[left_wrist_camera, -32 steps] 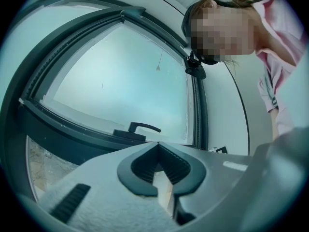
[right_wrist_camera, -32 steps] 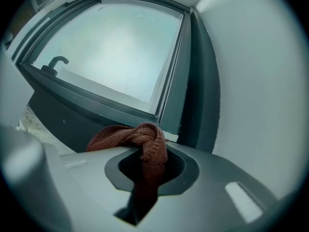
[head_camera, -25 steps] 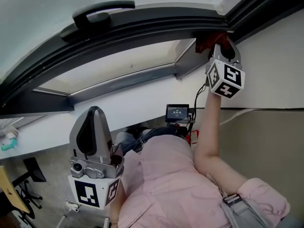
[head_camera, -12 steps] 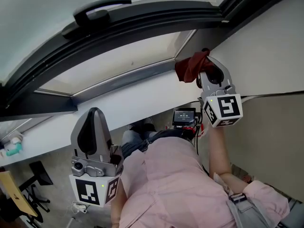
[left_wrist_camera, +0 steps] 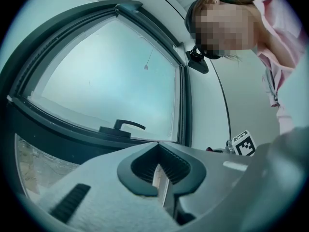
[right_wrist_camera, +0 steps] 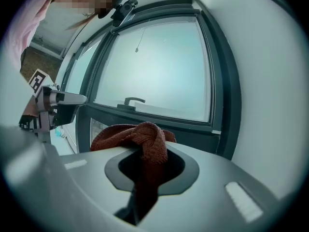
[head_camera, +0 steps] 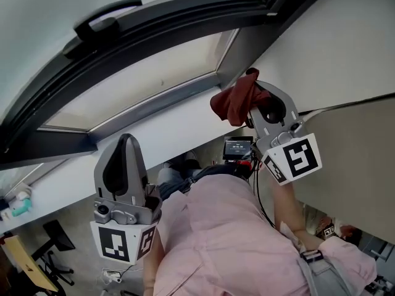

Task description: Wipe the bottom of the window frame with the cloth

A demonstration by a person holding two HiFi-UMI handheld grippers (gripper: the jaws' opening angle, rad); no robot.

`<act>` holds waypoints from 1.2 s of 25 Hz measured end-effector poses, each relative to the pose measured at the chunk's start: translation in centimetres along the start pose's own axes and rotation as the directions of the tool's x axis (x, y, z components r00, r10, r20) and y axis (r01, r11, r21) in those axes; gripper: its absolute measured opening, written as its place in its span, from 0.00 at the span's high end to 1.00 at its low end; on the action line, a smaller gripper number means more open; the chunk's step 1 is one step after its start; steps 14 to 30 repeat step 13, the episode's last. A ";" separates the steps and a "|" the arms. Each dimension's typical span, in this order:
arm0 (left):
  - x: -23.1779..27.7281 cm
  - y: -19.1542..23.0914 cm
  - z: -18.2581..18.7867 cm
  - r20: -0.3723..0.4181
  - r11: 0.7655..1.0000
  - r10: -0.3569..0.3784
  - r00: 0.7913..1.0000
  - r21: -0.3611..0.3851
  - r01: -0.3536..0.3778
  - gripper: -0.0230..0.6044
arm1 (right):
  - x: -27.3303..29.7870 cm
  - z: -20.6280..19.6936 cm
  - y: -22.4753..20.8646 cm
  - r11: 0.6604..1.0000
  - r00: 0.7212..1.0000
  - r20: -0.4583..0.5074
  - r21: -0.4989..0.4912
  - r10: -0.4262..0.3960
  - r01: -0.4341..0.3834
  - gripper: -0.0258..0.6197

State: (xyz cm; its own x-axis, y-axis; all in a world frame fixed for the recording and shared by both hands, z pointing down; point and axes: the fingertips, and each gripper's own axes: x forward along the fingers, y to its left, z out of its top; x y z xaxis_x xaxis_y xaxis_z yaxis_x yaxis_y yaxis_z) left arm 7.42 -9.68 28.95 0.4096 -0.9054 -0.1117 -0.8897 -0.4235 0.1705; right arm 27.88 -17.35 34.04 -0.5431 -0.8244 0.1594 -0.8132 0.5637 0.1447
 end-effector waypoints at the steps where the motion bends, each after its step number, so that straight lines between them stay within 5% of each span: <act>1: 0.1 -0.1 0.1 0.003 1.000 0.000 1.000 0.002 0.000 0.97 | 0.0 0.0 0.4 1.000 1.000 0.001 0.005 0.014 -0.014 0.88; 10: 0.3 -0.2 0.4 0.014 1.000 0.015 1.000 0.012 -0.015 0.97 | 0.9 1.7 2.3 0.995 0.995 0.041 -0.006 0.096 -0.095 0.88; 30: 0.4 -0.3 0.5 0.015 1.000 0.016 1.000 0.014 -0.017 0.97 | 1.0 2.2 2.4 0.995 0.994 0.047 -0.012 0.100 -0.100 0.88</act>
